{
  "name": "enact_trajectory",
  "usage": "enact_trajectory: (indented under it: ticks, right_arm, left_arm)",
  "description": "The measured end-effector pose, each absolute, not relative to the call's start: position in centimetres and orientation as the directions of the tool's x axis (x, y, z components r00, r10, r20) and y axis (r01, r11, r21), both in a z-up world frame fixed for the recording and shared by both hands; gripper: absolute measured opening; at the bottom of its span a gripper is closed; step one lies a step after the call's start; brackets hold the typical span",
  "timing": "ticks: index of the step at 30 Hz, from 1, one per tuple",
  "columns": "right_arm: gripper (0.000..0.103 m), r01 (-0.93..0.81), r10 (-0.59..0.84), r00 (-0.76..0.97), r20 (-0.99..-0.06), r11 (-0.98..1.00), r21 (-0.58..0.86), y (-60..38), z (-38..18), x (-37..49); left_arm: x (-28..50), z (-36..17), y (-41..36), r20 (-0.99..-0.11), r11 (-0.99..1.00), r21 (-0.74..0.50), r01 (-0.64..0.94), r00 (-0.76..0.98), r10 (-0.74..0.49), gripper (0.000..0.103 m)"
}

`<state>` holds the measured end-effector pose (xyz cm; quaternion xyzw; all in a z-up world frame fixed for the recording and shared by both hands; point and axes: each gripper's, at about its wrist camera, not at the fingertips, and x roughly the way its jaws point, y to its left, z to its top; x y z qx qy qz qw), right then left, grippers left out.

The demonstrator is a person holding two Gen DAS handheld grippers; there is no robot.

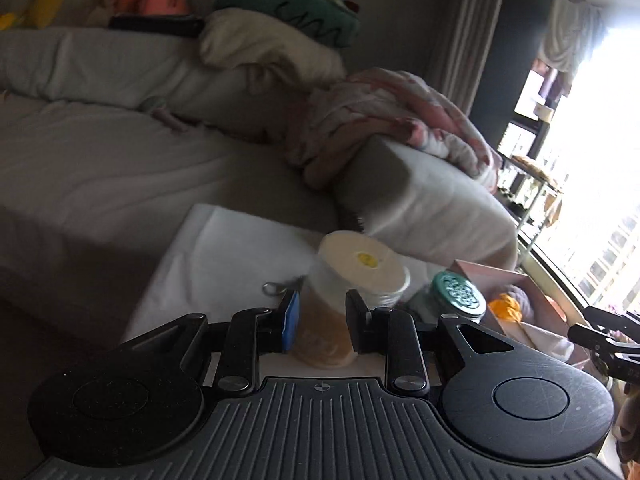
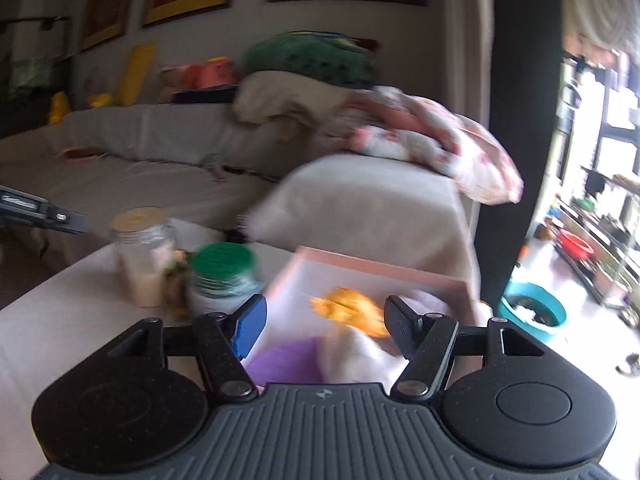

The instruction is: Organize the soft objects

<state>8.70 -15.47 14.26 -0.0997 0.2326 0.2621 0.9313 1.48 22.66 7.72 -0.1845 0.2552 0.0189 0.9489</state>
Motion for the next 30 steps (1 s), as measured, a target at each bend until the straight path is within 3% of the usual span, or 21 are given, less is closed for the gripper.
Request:
enact_trajectory:
  ticks: [2,8,11,17,25,26,27,28,30]
  right_arm:
    - [0.065,-0.563,0.463,0.731,-0.501,0.824,-0.060,-13.7,15.4,8.8]
    - [0.065,-0.497,0.561,0.583,-0.588,0.819,0.288,-8.0,22.9,16.8]
    - [0.065,-0.474,0.537,0.508,-0.673,0.827,0.302,-2.4,24.1,22.4]
    - [0.065,-0.420,0.338,0.311,-0.888,0.887,0.190,7.2,16.1,30.6]
    - [0.065,-0.417,0.240,0.203,-0.949,0.898,0.138,11.1,9.2,34.6]
    - [0.063,-0.431,0.250,0.181,-0.951,0.889,0.152,11.1,9.0,34.5]
    - [0.053,-0.442,0.248,0.170,-0.954,0.884,0.151,10.9,8.9,34.2]
    - [0.036,-0.453,0.248,0.166,-0.955,0.879,0.149,10.7,9.0,33.8]
    - [0.021,-0.473,0.255,0.146,-0.956,0.867,0.158,10.0,9.2,33.2]
  left_arm:
    - [1.3,7.7,23.2,-0.479,0.924,-0.360,-0.129,0.875,-0.065,0.028]
    - [3.5,10.2,24.3,-0.425,0.922,-0.386,-0.026,0.892,-0.152,0.028]
    - [5.4,11.5,25.6,-0.424,0.928,-0.373,0.018,0.886,-0.187,0.028]
    - [7.9,10.2,28.9,-0.481,0.910,-0.410,0.060,0.834,-0.272,0.028]
    - [8.2,4.0,32.3,-0.513,0.849,-0.528,0.008,0.794,-0.326,0.028]
    - [8.0,3.4,32.3,-0.506,0.838,-0.546,0.017,0.790,-0.345,0.028]
    - [7.9,2.8,32.3,-0.500,0.828,-0.560,0.029,0.785,-0.366,0.028]
    - [7.7,2.5,32.1,-0.493,0.821,-0.568,0.046,0.780,-0.385,0.028]
    - [7.2,2.2,31.4,-0.479,0.812,-0.577,0.087,0.770,-0.423,0.028]
